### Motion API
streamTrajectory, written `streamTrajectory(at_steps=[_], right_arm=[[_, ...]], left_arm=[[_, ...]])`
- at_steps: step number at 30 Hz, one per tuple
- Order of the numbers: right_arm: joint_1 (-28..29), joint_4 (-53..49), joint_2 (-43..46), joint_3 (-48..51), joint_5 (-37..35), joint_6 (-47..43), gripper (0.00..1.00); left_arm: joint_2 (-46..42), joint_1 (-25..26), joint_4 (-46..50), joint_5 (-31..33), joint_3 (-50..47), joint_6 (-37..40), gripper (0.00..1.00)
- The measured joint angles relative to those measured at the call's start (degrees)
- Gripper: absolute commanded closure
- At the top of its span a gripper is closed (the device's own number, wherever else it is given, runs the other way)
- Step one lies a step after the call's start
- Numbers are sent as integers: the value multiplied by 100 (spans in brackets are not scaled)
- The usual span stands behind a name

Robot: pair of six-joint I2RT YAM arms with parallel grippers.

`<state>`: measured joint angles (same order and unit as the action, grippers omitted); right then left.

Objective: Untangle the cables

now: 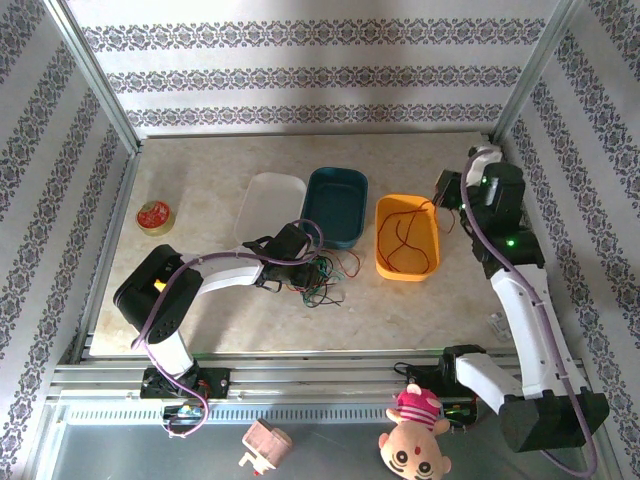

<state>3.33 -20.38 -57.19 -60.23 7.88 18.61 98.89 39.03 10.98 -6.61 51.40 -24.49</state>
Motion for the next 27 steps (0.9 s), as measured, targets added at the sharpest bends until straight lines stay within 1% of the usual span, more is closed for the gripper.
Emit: streamTrajectory(at_steps=[3,6,12,18,21,23,27], right_arm=[[133,-2,76,391,501,125,100],[372,28,98,660,850,306,100],[833,136,-22,846,1145,560,100],[1314,446,-503,826,1303,664,100],[1408,601,-800,769,1325,719,100],[1405,673,-975,684,1241,726,100],[1375,791,-1294,380,741,737,100]], left_arm=[[0,0,0,2,2,0,43],[0,0,2,2,9,2,43],[4,-2,13,2,17,0,43],[4,-2,17,4,22,2,43],[0,0,20,7,24,2,43],[0,0,20,15,24,0,43],[-13,0,26,24,22,0,43]])
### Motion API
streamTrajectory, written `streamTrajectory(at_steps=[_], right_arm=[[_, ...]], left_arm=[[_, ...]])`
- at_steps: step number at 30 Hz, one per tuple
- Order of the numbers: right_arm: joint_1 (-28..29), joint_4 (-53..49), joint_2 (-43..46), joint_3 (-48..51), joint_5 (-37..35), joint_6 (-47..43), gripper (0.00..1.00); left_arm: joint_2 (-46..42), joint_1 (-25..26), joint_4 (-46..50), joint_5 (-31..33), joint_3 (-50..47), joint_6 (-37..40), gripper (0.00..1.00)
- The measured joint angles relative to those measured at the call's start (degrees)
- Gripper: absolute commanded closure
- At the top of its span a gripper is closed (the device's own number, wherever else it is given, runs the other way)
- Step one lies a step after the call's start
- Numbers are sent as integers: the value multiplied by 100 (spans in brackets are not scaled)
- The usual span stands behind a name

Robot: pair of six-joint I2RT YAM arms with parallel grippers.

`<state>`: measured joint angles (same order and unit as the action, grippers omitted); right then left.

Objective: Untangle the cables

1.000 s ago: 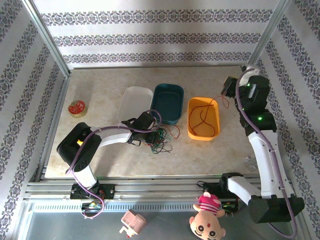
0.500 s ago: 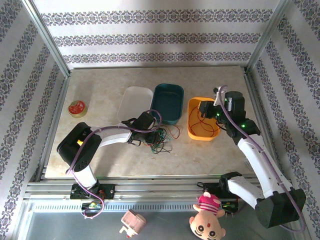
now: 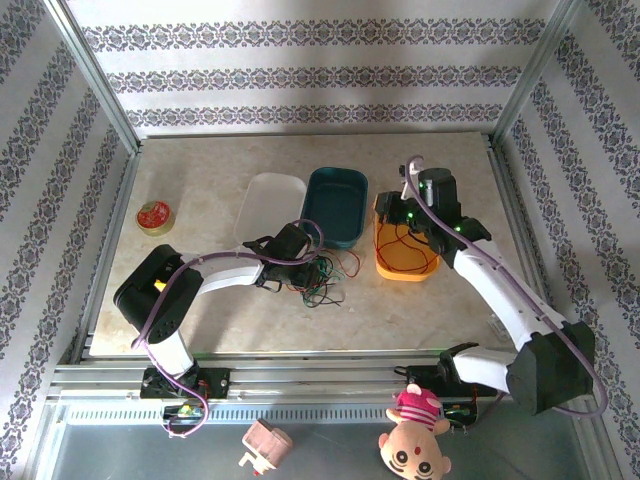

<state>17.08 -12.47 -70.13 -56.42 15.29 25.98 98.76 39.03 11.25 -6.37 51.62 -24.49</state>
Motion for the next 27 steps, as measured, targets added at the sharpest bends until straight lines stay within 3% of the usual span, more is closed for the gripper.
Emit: streamTrajectory(at_steps=[8,16,21,27], right_arm=[[-466,229,-356,-205,-1611,188,100],[-380,229,-817,22,-3071,772,100],[-256,70,-1421,72,-3233,1010,100],[-256,-219,-2179,70,-2820,1126,100]], left_arm=[[-4,0,11,17,0,0,43],[-2,0,13,17,7,0,43],[-9,2,15,17,7,0,43],[-15,2,15,17,7,0,43]])
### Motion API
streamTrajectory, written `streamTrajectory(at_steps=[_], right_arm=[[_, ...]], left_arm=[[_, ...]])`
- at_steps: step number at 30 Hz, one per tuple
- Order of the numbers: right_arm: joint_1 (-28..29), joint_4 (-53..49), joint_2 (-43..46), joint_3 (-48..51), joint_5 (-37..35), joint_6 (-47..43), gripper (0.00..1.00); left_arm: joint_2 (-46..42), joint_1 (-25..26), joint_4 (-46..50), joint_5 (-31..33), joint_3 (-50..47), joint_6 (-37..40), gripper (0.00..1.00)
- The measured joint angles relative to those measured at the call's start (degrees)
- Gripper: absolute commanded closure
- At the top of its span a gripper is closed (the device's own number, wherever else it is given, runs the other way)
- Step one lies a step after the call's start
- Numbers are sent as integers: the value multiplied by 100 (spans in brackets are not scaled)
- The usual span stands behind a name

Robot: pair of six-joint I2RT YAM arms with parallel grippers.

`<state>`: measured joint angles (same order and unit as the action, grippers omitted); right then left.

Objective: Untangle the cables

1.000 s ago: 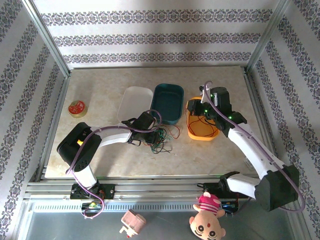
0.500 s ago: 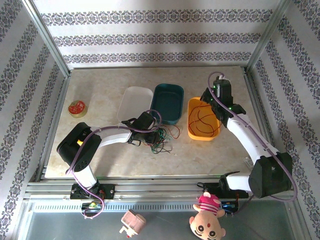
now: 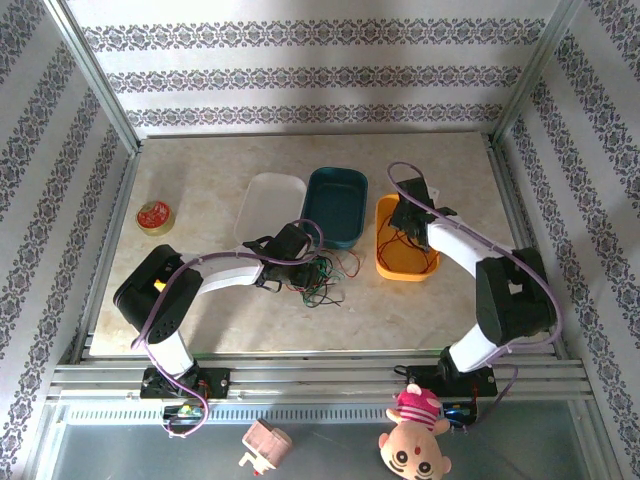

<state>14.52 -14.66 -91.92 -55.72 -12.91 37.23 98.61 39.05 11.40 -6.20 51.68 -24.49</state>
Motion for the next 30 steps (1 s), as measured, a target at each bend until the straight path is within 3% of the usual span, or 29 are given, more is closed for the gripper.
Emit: streamTrajectory(at_steps=[1,3,7,17,20,27,30], right_arm=[[0,-39,-57,0,74,15,95],[0,-94,-87,0,214,42,66],[2,-136,70,2,308,4,50],[190,-393,1821,42,76,-291,47],[610,-382,2214,186,511,-608,48],[2107,-372,1558,280,2129,-1198,54],[2286,-354,960,278,2365,-1231,58]], left_arm=[[0,0,0,0,-2,2,43],[-11,0,0,2,-7,2,43],[-55,0,-2,50,-35,7,43],[-133,-4,-9,94,-107,55,43],[-190,-7,-44,94,-170,92,43],[-289,-15,-131,94,-308,136,45],[-291,-15,-136,92,-313,151,45]])
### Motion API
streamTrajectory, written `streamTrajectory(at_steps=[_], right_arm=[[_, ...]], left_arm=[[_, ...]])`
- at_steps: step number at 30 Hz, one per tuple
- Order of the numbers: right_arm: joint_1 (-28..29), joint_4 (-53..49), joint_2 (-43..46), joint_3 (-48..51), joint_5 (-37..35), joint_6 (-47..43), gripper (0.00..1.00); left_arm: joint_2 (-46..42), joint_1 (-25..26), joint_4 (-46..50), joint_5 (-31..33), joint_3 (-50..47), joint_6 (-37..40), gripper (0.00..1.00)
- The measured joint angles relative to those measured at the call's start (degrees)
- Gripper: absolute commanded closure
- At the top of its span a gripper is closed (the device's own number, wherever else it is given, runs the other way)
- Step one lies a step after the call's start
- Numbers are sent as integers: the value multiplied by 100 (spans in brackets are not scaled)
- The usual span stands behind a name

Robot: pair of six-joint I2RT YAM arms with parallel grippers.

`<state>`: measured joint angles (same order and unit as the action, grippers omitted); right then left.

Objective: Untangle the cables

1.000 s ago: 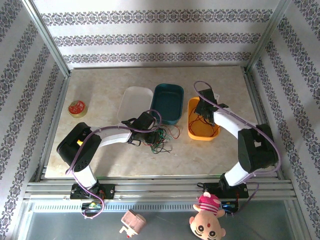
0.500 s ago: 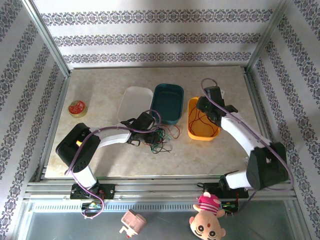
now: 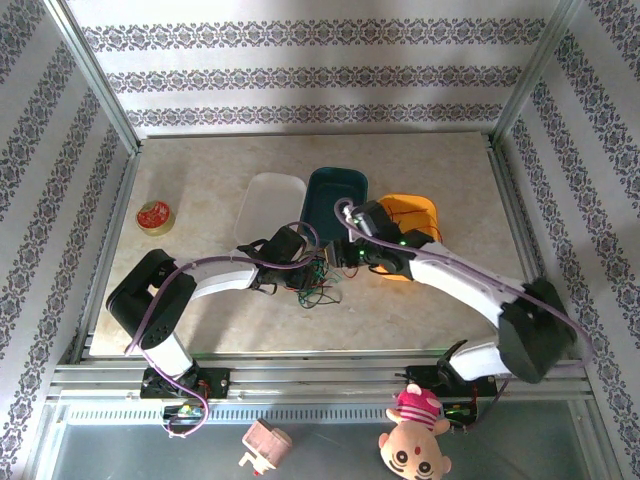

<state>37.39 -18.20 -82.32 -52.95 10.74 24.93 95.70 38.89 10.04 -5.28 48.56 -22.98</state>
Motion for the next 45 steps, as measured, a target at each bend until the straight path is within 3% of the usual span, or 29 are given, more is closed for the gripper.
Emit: streamTrajectory(at_steps=[6,13,18,21,26,35,45], right_arm=[[-214,20,-999,-195,122,37,61],[-304,90,-1545,-315,225,37,62],[-302,85,-1749,-315,225,87,98],[-302,127,-1694,-313,221,153,100],[-302,55,-905,-227,103,166,100],[-352,-59,1547,-468,-800,-68,100],[-1117,125,3126,-876,-1921,-511,100]], left_arm=[[-39,0,-17,20,-46,7,45],[-66,0,-15,44,-74,7,45],[-66,0,-15,44,-74,7,45],[-66,0,-15,46,-74,7,45],[-66,0,-15,61,-74,7,44],[-55,0,-17,37,-68,4,47],[35,-31,-39,-28,-20,46,48]])
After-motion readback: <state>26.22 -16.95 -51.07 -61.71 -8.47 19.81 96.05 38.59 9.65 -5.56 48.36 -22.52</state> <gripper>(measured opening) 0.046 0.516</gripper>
